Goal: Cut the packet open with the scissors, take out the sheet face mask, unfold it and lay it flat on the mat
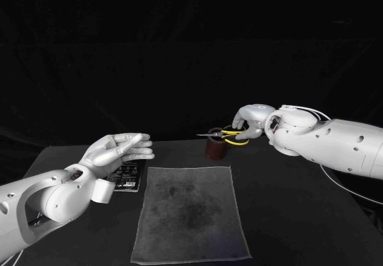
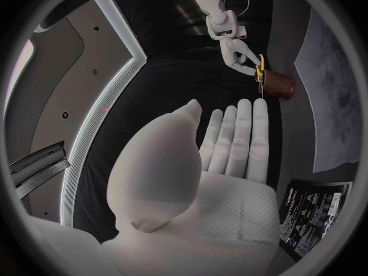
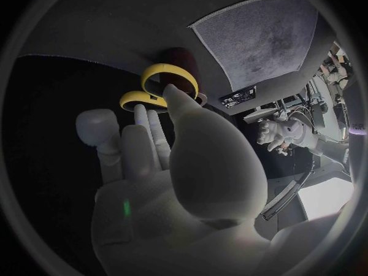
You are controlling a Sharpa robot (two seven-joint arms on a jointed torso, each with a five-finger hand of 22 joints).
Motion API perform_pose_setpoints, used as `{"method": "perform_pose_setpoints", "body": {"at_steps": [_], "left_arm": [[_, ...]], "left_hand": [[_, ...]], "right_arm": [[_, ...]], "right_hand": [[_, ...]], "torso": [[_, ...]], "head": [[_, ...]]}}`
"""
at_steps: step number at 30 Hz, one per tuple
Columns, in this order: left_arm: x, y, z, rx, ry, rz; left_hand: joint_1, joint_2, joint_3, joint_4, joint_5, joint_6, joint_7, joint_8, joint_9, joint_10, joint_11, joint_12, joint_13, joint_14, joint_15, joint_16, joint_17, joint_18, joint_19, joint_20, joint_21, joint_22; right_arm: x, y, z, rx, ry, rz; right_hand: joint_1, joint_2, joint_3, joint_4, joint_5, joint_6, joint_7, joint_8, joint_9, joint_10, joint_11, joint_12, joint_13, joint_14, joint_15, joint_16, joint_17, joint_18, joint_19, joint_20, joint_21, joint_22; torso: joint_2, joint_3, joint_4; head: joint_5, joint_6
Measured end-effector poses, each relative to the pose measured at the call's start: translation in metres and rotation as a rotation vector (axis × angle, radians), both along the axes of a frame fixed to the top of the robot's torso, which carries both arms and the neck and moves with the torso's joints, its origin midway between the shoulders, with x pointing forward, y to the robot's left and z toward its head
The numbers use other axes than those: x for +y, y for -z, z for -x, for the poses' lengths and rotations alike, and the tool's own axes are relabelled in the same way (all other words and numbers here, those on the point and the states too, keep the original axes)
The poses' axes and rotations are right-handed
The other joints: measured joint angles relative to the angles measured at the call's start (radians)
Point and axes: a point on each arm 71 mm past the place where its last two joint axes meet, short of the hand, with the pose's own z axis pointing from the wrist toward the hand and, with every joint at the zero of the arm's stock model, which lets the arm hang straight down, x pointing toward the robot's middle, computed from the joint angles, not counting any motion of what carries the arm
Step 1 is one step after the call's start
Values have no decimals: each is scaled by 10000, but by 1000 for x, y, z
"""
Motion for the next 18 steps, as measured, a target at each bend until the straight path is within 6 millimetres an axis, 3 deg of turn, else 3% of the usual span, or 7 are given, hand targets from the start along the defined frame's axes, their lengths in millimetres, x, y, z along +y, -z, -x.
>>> {"method": "perform_pose_setpoints", "body": {"at_steps": [10,18], "left_arm": [[1,-1,-2,-7,-27,-32],[0,-1,-2,12,-13,-43]], "left_hand": [[0,0,0,0,0,0,0,0,0,0,0,0,0,0,0,0,0,-68,-1,0,0,0],[0,0,0,0,0,0,-1,0,0,0,0,1,0,0,0,0,12,35,0,0,0,0]], "right_arm": [[0,3,0,280,13,-135],[4,5,-4,368,21,-206]], "right_hand": [[-1,0,97,151,0,140,103,0,51,191,13,117,1,-1,-1,317,350,-11,90,25,310,463],[-1,0,180,234,0,141,102,-2,52,193,16,117,2,-3,-1,446,509,-72,157,-12,458,665]], "torso": [[54,-18,-14],[91,-18,1]], "head": [[21,23],[-1,105]]}}
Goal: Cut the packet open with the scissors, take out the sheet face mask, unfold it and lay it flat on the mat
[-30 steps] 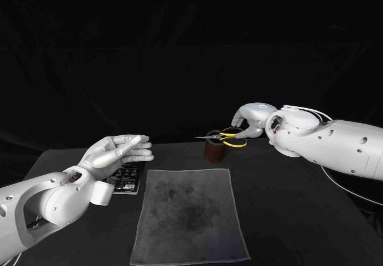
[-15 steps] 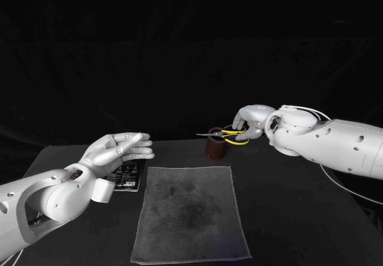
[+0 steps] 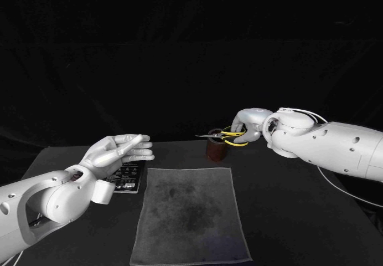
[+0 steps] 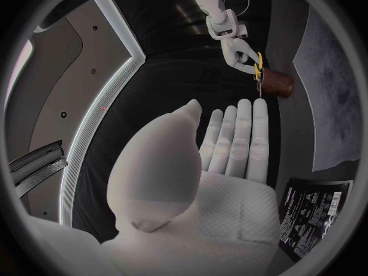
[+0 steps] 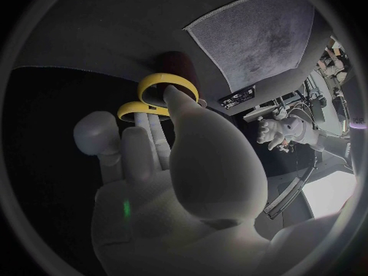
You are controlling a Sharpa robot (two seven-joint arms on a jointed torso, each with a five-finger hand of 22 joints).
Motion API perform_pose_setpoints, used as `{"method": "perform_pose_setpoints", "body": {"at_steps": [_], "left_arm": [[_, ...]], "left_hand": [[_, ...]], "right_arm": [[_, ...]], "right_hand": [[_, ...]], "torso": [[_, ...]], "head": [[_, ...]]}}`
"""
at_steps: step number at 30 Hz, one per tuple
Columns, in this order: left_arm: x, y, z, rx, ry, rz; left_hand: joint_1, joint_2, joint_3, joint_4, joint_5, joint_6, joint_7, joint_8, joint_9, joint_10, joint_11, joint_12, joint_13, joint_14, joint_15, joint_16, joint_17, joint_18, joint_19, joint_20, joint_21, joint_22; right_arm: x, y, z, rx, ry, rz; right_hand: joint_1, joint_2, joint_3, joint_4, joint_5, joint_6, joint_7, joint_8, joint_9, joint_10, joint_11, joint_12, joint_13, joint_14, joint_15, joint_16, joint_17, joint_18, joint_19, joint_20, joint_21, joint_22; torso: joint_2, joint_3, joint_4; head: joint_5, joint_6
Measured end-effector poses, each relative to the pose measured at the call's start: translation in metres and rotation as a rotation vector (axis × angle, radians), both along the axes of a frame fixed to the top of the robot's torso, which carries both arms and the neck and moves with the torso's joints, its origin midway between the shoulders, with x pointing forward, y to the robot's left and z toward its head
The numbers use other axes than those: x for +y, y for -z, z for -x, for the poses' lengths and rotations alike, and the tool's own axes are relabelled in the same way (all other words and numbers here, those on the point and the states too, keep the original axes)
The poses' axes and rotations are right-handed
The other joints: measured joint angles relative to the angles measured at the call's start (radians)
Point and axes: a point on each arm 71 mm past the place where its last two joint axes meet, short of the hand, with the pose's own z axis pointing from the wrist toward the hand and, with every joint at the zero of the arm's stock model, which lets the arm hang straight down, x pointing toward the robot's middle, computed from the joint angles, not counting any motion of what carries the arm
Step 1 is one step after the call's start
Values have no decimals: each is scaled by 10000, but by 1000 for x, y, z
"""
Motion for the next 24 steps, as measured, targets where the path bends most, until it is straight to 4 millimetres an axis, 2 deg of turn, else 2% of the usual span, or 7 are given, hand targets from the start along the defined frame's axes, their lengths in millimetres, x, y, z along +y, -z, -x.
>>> {"method": "perform_pose_setpoints", "body": {"at_steps": [5,12,15,17,20,24], "left_arm": [[0,0,0,4,4,-2],[-1,0,-1,5,8,-4],[-1,0,-1,6,15,-2],[-1,0,-1,7,17,-2],[-1,0,-1,9,16,-3],[-1,0,-1,11,10,-8]], "left_hand": [[0,0,0,0,0,0,-1,0,0,-36,35,0,0,0,1,0,0,0,0,0,0,-9],[0,0,0,0,0,1,-2,0,0,-36,36,1,0,-1,1,0,0,-4,0,0,0,-10],[0,0,0,0,0,1,-2,0,0,-36,35,3,0,-1,1,0,0,-5,0,0,0,-10],[0,0,0,0,0,1,-2,0,0,-36,35,3,0,-1,1,0,-1,-6,0,0,0,-10],[0,0,0,0,0,1,-3,0,0,-36,35,4,0,-1,1,0,-1,-8,0,0,0,-10],[0,0,0,0,0,1,-3,0,0,-36,35,-32,0,-1,1,0,11,-10,0,0,-1,-9]], "right_arm": [[2,5,-3,115,45,22],[3,11,-6,231,98,77],[4,12,-7,245,104,87],[4,12,-7,251,100,88],[4,13,-7,238,91,81],[2,12,-6,82,41,-13]], "right_hand": [[0,1,48,41,0,1,-1,1,-1,12,12,0,1,-1,0,77,70,-2,34,34,49,74],[170,31,506,49,-91,53,17,2,6,263,3,40,-12,-1,0,320,284,-4,127,49,340,449],[226,12,1112,112,-444,140,-11,2,24,647,-31,40,-17,-1,-1,488,425,-9,164,14,582,775],[225,11,1561,161,-609,200,-57,2,53,878,-67,14,-17,23,-25,575,507,-157,202,-25,709,971],[231,15,2255,195,-941,438,-126,97,140,1266,-137,-52,-10,54,-93,664,597,-161,293,-79,888,1235],[274,43,3054,110,-1163,831,-262,399,329,1537,0,-119,50,48,-224,813,755,-167,420,-168,1143,1618]], "torso": [[25,-2,12],[58,-6,-1],[74,-10,-12],[81,-9,-14],[89,-9,-15],[94,-10,-14]], "head": [[-1,14],[12,33],[21,22],[28,20],[29,18],[24,15]]}}
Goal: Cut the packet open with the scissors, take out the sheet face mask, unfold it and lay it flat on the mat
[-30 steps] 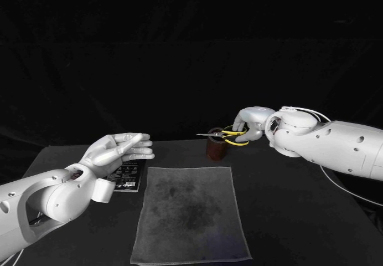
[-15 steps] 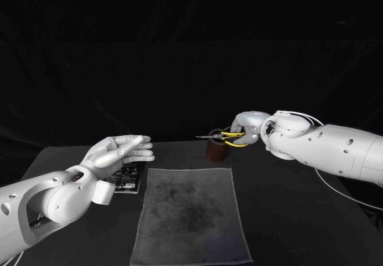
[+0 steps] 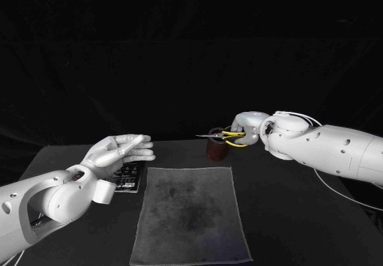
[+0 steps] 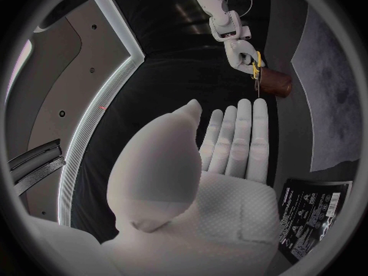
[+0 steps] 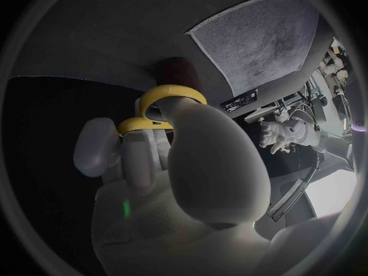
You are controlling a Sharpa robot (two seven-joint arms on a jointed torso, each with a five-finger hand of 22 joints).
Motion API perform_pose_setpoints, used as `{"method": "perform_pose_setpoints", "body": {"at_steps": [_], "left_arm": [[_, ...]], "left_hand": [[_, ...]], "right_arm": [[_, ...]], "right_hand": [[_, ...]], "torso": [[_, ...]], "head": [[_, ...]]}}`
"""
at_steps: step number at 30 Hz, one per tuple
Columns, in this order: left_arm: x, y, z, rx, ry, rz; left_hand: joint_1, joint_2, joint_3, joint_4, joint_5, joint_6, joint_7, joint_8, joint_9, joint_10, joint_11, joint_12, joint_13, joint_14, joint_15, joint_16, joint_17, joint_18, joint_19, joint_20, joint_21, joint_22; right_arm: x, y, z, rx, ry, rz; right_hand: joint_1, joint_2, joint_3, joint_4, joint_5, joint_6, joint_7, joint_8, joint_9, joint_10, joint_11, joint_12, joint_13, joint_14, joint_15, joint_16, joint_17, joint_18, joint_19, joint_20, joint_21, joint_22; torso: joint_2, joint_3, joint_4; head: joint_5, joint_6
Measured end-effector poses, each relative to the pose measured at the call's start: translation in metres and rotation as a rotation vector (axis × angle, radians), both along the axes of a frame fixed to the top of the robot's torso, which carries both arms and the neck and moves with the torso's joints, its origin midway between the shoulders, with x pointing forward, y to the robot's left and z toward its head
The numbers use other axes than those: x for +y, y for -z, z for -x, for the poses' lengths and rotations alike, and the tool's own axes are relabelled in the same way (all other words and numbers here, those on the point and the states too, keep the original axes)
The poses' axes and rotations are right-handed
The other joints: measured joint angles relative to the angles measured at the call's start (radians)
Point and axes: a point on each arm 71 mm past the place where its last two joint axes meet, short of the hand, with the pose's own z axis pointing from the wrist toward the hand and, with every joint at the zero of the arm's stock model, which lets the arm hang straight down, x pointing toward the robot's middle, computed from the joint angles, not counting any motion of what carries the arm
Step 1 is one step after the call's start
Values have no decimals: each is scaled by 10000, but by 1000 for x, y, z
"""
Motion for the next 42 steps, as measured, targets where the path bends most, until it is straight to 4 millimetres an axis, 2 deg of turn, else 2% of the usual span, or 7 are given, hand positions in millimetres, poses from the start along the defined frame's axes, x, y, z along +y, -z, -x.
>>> {"method": "perform_pose_setpoints", "body": {"at_steps": [8,15,25,31,35,38,42], "left_arm": [[2,1,-1,5,-51,-27],[2,1,-3,1,-88,-55],[3,3,-13,-130,-185,-227],[13,-9,-39,-693,-520,-717],[15,-17,-52,-1022,-567,-1278],[13,-24,-61,-1216,-569,-1728],[2,-31,-70,-1411,-394,-2442]], "left_hand": [[0,0,0,0,0,1,-1,0,0,0,0,0,0,0,0,0,0,-5,0,0,0,0],[0,0,0,0,0,2,-2,0,0,0,0,0,0,0,0,0,-1,-9,0,0,0,0],[0,0,0,0,0,16,-17,-38,-10,0,0,-42,0,-33,33,-55,20,-15,0,0,0,-14],[-130,-130,-242,14,0,-146,2,-183,-35,-148,145,-266,0,-559,262,-526,19,-21,-615,218,-375,-236],[-294,-181,-751,29,-22,-704,-126,-531,-152,-1237,404,-378,-27,-1476,562,-1045,-162,-22,-1492,492,-921,-524],[-448,-161,-1252,50,-23,-736,-158,-560,-159,-1399,460,-378,-24,-1808,689,-1244,-280,-23,-1925,556,-1175,-662],[-596,-13,-1584,50,-22,-474,-117,-423,-110,-673,350,26,77,-1437,544,-1080,-277,-25,-1993,553,-1200,-682]], "right_arm": [[-3,-5,3,-670,-149,-405],[-5,-12,8,-1084,-167,-772],[-4,-19,19,-1136,-327,-1003],[19,-25,38,-998,-1052,-1242],[39,-26,51,-828,-1607,-1377],[51,-24,59,-670,-1946,-1448],[67,-19,69,-382,-2340,-1541]], "right_hand": [[-146,147,441,-289,-61,229,-84,371,335,179,177,-118,76,6,-83,67,98,-16,136,-71,217,383],[-146,147,497,-346,-101,209,-104,421,429,203,159,-154,87,6,-83,100,113,-69,136,-71,217,435],[-157,135,524,-372,-102,130,-95,460,518,230,161,-272,87,5,-82,100,115,-74,133,-69,217,449],[-269,155,538,-386,-103,122,-91,460,530,248,176,-286,86,5,-81,96,135,-76,131,-67,259,491],[-310,143,550,-398,-103,116,-89,465,546,253,179,-307,86,4,-81,94,141,-78,131,-67,259,492],[-349,128,550,-399,-103,88,-92,530,551,261,180,-308,86,4,-80,121,142,-78,130,-67,259,491],[-353,125,552,-400,-104,85,-90,534,567,283,164,-310,86,4,-80,134,142,-78,130,-66,258,485]], "torso": [[5,2,0],[-21,3,-35],[-154,-3,-93],[-290,-14,-89],[-363,-12,-83],[-407,-12,-72],[-459,-14,-59]], "head": [[5,51],[1,90],[20,81],[72,-3],[143,-81],[181,-127],[213,-188]]}}
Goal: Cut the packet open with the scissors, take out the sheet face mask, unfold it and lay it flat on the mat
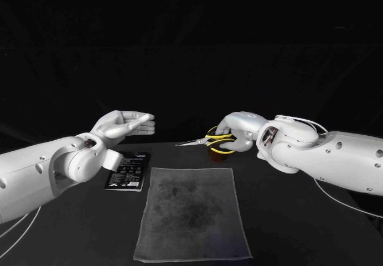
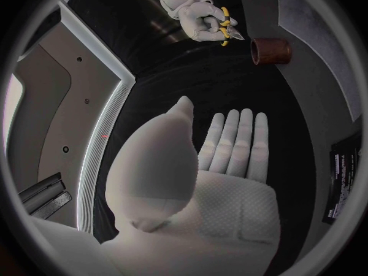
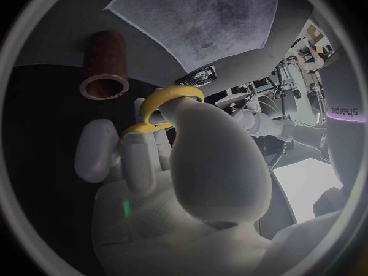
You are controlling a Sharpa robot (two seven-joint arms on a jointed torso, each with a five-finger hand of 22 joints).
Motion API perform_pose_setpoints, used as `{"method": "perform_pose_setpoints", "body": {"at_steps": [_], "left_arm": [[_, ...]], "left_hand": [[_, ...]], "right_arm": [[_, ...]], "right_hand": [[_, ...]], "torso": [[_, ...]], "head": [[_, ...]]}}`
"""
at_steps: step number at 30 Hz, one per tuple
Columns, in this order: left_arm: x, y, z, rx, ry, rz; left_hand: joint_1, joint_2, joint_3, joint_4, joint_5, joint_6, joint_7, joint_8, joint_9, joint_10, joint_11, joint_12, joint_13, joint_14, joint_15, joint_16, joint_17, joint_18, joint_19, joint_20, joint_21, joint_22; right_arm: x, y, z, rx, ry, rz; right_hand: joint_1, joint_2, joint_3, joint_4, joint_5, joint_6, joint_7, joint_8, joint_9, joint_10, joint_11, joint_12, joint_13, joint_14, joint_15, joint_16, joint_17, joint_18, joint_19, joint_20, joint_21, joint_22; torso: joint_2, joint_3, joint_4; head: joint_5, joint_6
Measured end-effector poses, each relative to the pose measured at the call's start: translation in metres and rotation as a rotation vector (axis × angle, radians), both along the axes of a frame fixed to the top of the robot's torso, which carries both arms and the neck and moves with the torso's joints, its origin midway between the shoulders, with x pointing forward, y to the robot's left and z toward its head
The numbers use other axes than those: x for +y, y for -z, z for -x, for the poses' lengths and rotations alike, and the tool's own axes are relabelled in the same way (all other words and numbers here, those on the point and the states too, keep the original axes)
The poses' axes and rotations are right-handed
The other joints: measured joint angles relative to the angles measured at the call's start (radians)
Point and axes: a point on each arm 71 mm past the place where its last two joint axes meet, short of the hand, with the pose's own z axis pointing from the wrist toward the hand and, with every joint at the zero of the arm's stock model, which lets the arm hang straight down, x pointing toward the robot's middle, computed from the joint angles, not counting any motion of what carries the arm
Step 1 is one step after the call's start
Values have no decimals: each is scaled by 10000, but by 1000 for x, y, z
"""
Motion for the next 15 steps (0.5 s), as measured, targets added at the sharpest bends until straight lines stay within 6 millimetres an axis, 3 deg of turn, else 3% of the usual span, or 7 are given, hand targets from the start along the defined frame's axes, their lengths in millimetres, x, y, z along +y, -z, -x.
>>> {"method": "perform_pose_setpoints", "body": {"at_steps": [3,12,14,15], "left_arm": [[-12,-1,-3,-11,208,-497],[-49,9,-10,839,1346,-2544],[-56,13,-9,1152,1720,-3010],[-61,16,-8,1365,1982,-3319]], "left_hand": [[21,21,-152,-9,0,49,48,1,22,142,-63,21,-12,166,-84,0,13,-1,54,-36,14,8],[-313,158,-1154,38,1,49,48,0,17,142,-75,-144,-77,960,-237,263,93,13,1303,-183,613,181],[-358,202,-1340,44,1,49,48,0,17,200,-133,-143,-77,1121,-284,282,131,58,1446,-245,626,181],[-424,269,-1477,42,1,80,17,0,17,329,-244,-143,-73,1572,-382,493,212,98,1813,-359,804,228]], "right_arm": [[9,5,5,161,-230,-11],[34,16,16,455,-824,-9],[37,17,18,473,-896,12],[39,18,18,483,-943,22]], "right_hand": [[-122,9,30,-30,0,-12,8,0,12,39,-26,-39,0,0,0,1,0,-1,0,0,-1,-3],[-243,42,41,-40,-12,-33,-3,0,30,75,-61,-56,0,-1,1,0,-7,-3,-1,1,-2,-17],[-243,42,41,-41,-13,-35,-1,0,45,75,-61,-75,0,-1,2,0,-14,-3,-1,1,-2,-19],[-243,42,41,-41,-13,-42,6,-1,55,75,-61,-76,-1,-1,2,-1,-14,-3,-1,1,-2,-23]], "torso": [[-35,-19,18],[-72,-73,52],[-72,-76,59],[-72,-77,64]], "head": [[21,-56],[165,-226],[218,-267],[240,-289]]}}
